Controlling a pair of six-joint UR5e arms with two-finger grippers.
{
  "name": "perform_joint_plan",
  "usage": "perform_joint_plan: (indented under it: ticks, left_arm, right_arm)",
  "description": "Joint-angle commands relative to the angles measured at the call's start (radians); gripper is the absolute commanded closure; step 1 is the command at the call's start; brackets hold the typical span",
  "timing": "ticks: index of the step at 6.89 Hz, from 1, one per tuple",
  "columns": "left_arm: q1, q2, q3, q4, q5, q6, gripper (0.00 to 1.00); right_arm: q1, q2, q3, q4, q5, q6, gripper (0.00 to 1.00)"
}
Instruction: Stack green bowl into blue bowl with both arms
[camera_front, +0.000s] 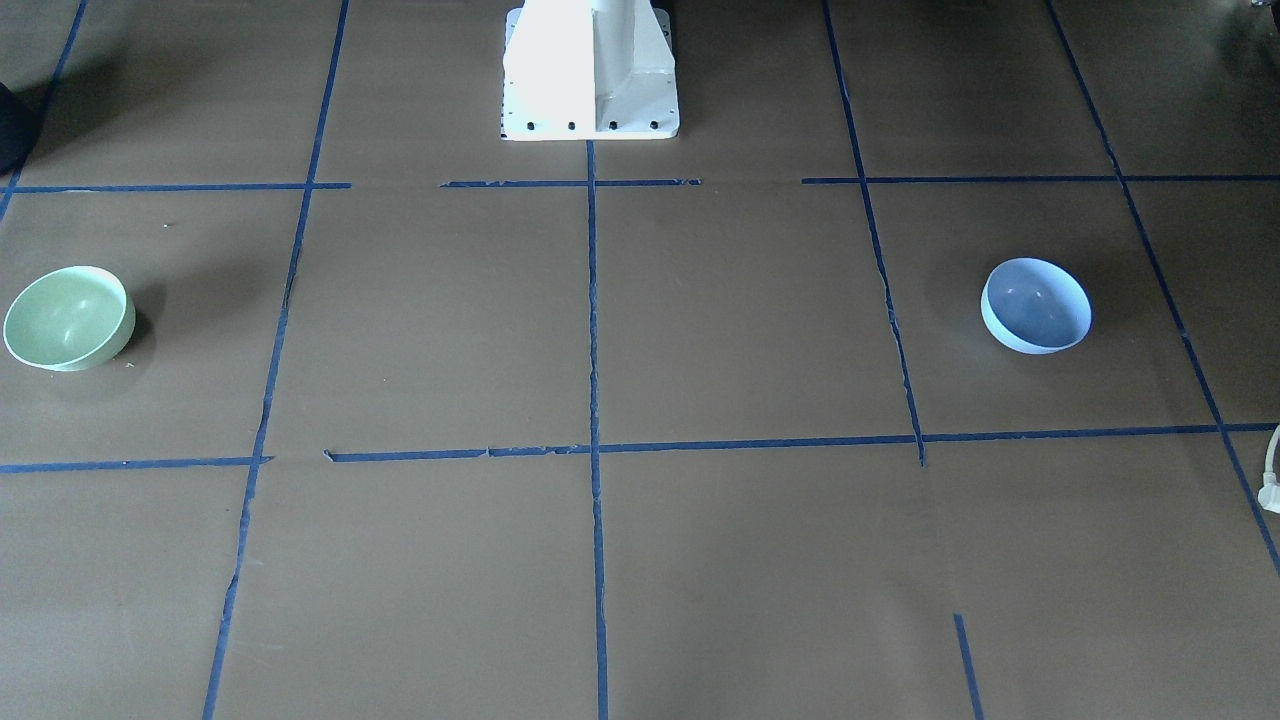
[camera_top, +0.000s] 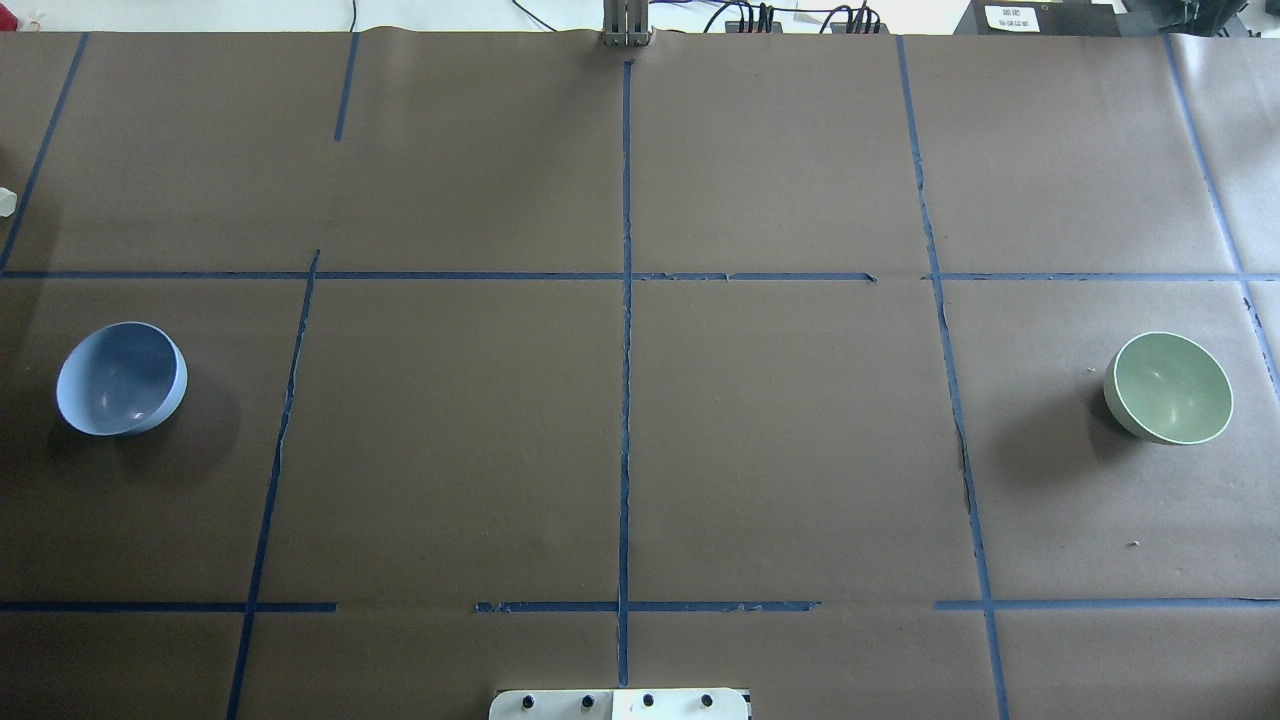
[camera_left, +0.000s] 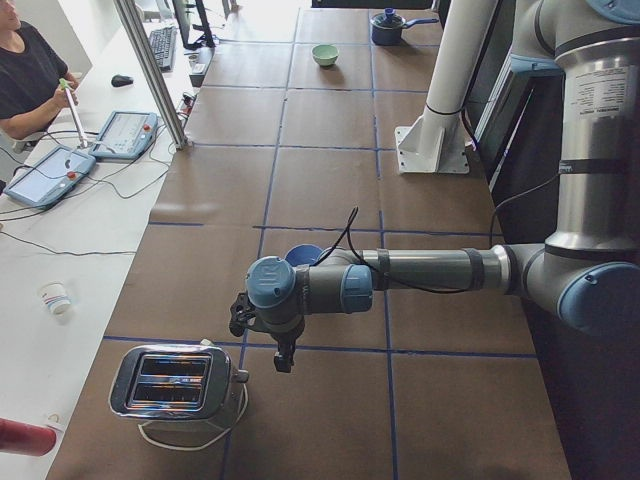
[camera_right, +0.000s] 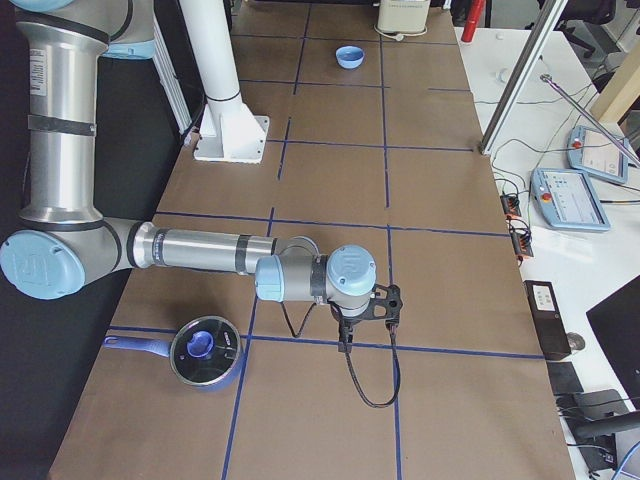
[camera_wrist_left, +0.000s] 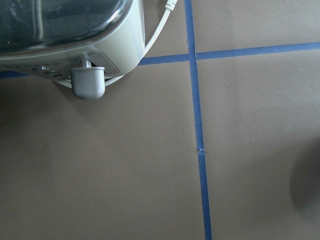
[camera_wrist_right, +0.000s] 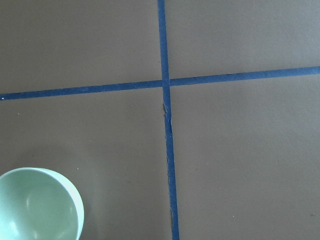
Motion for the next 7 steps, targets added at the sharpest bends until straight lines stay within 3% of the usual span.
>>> perform_joint_plan:
  ticks: [1,7]
  left_arm:
    - [0.000,-0.009,-0.010,0.000,0.000,0.000,0.00]
    - [0.006,-0.003,-0.012,-0.007,-0.009,-0.005,0.00]
  right_arm:
    - [0.000,0.003,0.001,0.000,-0.003,0.006,0.00]
    - [0.000,0.009,0.000,0.000,0.000,0.009,0.00]
